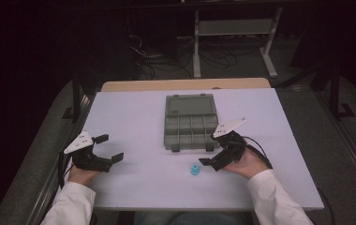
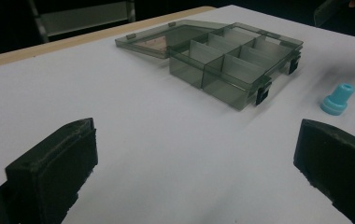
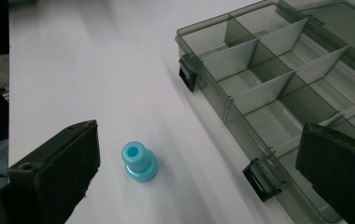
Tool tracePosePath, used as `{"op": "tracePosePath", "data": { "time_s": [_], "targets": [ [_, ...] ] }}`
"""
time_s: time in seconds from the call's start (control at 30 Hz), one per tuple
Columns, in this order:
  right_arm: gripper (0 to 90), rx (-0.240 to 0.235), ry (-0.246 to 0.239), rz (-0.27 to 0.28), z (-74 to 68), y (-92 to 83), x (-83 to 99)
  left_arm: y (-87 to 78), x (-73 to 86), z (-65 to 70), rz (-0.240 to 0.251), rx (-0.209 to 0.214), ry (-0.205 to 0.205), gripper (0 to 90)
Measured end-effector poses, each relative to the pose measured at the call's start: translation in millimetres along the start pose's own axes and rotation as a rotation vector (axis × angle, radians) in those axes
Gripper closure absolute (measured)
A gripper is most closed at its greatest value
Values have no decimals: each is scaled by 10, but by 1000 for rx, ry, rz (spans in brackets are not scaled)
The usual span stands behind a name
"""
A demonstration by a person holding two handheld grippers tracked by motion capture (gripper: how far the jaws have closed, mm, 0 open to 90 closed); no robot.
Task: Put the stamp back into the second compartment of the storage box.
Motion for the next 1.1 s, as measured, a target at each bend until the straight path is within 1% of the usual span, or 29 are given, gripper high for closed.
{"op": "tracePosePath", "data": {
  "time_s": [0.1,0.17,0.3,0.33,0.4,0.47,0.53,0.6,0.73,0.8,0.87,0.97,1.0,1.1],
  "targets": [
    [0,-6,-10,-9,-19,25,-1,8,6,15,-7,7,-4,0],
    [0,-9,-15,-17,-36,48,0,14,7,22,-4,9,0,0],
    [0,-20,-19,-30,-68,91,3,12,1,26,2,9,-10,0],
    [0,-27,-16,-30,-76,100,4,-4,4,13,-10,8,4,0],
    [0,-35,-20,-40,-89,127,10,-11,4,10,-13,5,8,0],
    [0,-35,-26,-43,-91,142,13,-10,4,10,-12,6,9,0],
    [0,-44,-21,-49,-111,170,16,-11,4,12,-14,4,11,0],
    [0,-43,-42,-57,-118,210,24,-11,2,16,-11,5,11,0],
    [0,-48,-52,-72,-136,257,38,-11,2,15,-11,5,12,0],
    [0,-56,-43,-77,-151,280,41,-12,2,14,-11,4,12,0],
    [0,-58,-46,-78,-151,285,42,-12,2,14,-11,4,13,0],
    [0,-56,-64,-91,-150,321,56,-12,1,14,-9,5,12,0],
    [0,-61,-66,-101,-160,344,68,-13,0,13,-8,5,11,0],
    [0,-67,-63,-108,-173,363,78,-14,0,12,-8,4,11,0]
  ]
}}
Point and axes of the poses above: each handheld gripper's, and its own axes: y roughly forward along the jaws, x roughly out of its underside, z roughly to its right, the point moved 5 cm from there along y, roughly forward along the jaws, and after that the axes turned 2 degrees about -y, right-handed, at the moved point
